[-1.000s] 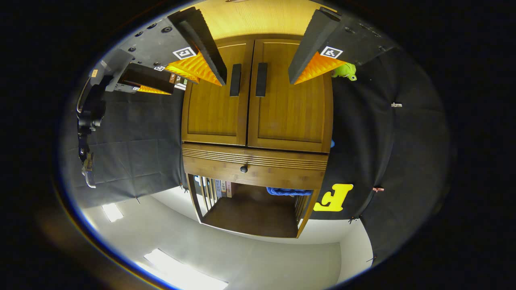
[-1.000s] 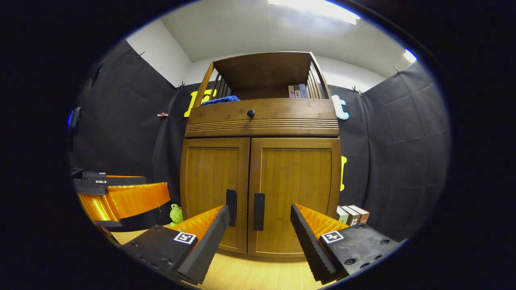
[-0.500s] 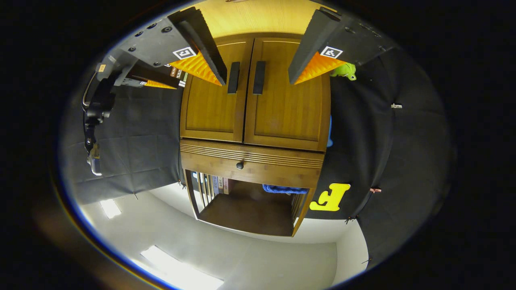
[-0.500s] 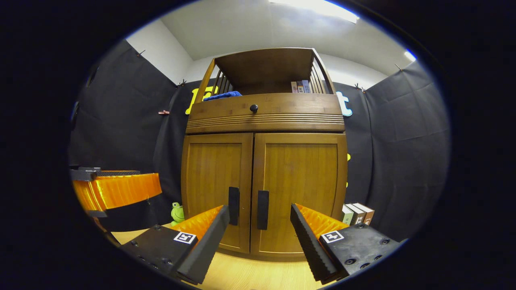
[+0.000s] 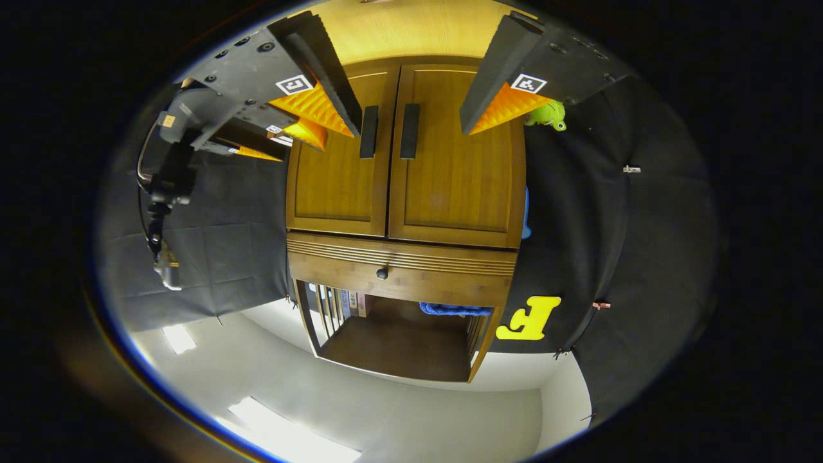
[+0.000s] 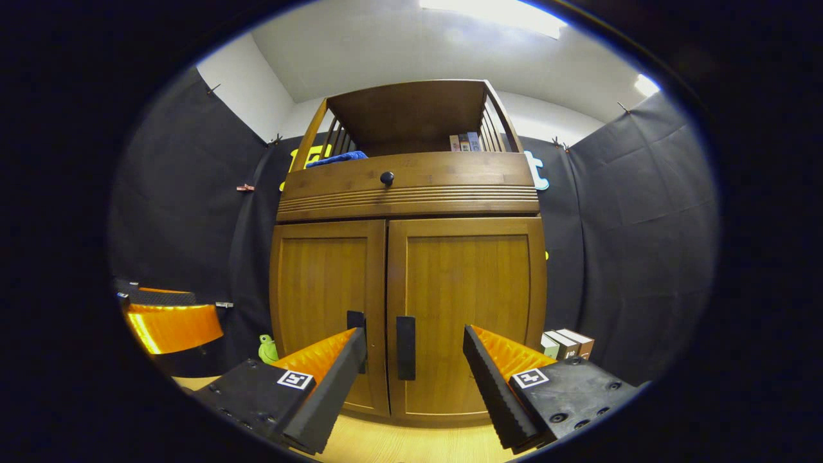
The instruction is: Open the right door of the double-door shoe cabinet with the right hand, and open the left door with the left hand.
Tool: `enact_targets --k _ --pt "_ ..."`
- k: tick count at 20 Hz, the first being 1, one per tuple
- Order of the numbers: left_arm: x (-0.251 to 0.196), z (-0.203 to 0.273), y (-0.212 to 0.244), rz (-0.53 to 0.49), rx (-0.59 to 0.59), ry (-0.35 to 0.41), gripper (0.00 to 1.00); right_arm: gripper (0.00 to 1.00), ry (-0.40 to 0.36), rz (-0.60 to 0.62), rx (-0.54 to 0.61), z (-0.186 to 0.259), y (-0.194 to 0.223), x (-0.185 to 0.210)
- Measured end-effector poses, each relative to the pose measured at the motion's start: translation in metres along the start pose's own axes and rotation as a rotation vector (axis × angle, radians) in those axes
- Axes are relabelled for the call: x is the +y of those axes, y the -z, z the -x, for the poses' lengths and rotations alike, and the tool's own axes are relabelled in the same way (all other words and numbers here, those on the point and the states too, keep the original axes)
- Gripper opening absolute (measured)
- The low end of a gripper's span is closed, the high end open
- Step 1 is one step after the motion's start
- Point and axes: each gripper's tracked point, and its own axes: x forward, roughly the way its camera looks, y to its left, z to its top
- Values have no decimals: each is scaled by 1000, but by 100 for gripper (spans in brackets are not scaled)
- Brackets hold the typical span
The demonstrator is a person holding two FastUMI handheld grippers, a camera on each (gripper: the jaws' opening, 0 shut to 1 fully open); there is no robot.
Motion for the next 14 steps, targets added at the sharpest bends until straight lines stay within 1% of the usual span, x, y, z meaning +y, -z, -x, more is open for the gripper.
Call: enact_targets --k 3,5,6,8,10,13,14 --pt "6 -1 8 -13 15 -3 96 96 34 21 -12 -33 10 -5" --pt "11 -4 15 -24 22 -14 95 96 41 16 17 -57 30 -3" --pt "15 -6 17 -25 22 -20 95 97 29 6 38 -70 42 3" --pt "21 -11 20 -21 18 -23 95 95 26 1 78 -86 66 7" --pt "28 -15 22 -21 15 -27 95 93 44 12 106 -107 84 6" --pt "37 -20 22 -29 2 -38 95 84 64 -18 139 -125 105 4" --pt "39 -23 23 -30 1 -40 95 74 52 -44 151 -129 110 7"
